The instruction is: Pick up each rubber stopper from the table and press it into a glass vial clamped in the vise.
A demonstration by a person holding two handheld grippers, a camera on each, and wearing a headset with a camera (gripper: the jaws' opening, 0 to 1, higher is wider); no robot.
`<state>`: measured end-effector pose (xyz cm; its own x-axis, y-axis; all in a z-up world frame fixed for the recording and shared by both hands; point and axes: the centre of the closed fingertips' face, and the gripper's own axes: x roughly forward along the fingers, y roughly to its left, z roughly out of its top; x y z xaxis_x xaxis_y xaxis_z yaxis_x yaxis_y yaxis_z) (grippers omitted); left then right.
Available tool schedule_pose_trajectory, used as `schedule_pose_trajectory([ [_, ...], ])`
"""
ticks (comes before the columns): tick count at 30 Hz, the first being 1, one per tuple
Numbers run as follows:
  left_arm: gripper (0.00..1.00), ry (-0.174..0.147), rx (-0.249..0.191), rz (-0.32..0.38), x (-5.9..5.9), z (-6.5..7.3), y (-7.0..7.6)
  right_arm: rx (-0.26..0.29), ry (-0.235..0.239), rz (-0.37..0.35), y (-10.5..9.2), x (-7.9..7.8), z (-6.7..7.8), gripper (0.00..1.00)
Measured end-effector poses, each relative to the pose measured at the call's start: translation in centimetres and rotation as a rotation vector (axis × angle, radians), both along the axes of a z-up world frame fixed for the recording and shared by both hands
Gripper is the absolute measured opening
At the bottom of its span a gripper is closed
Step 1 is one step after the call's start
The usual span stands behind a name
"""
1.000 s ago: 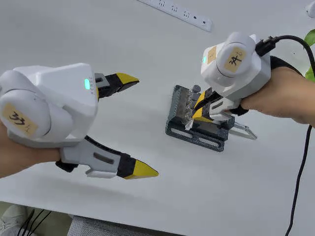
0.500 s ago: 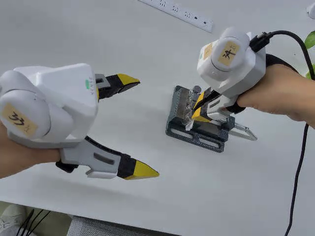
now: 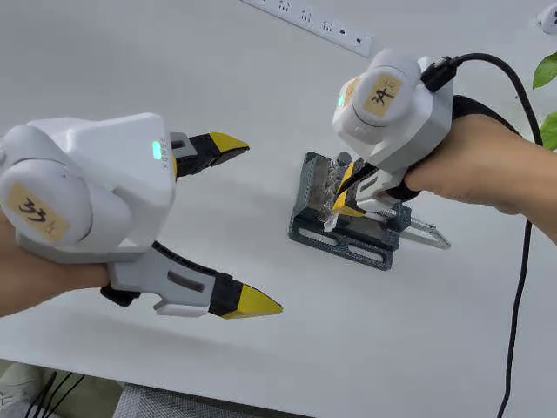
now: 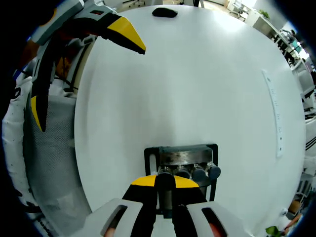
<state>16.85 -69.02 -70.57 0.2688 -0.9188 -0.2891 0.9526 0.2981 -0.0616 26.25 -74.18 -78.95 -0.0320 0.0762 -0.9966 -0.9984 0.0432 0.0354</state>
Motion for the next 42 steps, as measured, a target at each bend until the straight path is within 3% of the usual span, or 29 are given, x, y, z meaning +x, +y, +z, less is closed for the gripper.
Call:
schedule_pose_trajectory([
  [25,0.95,0.001,0.001,-0.001,-0.2,0.3,-0.1,0.103,-0.007,-0.036,-0.1,0.0,0.8,0.11],
  [32,0.95,0.003,0.0,-0.002,-0.3,0.3,-0.1,0.134,-0.009,-0.06,-0.3,0.0,1.7,0.08],
  [42,0.95,0.004,-0.001,-0.008,-0.3,0.2,-0.2,0.145,-0.001,-0.063,-0.2,-0.1,1.6,0.04],
])
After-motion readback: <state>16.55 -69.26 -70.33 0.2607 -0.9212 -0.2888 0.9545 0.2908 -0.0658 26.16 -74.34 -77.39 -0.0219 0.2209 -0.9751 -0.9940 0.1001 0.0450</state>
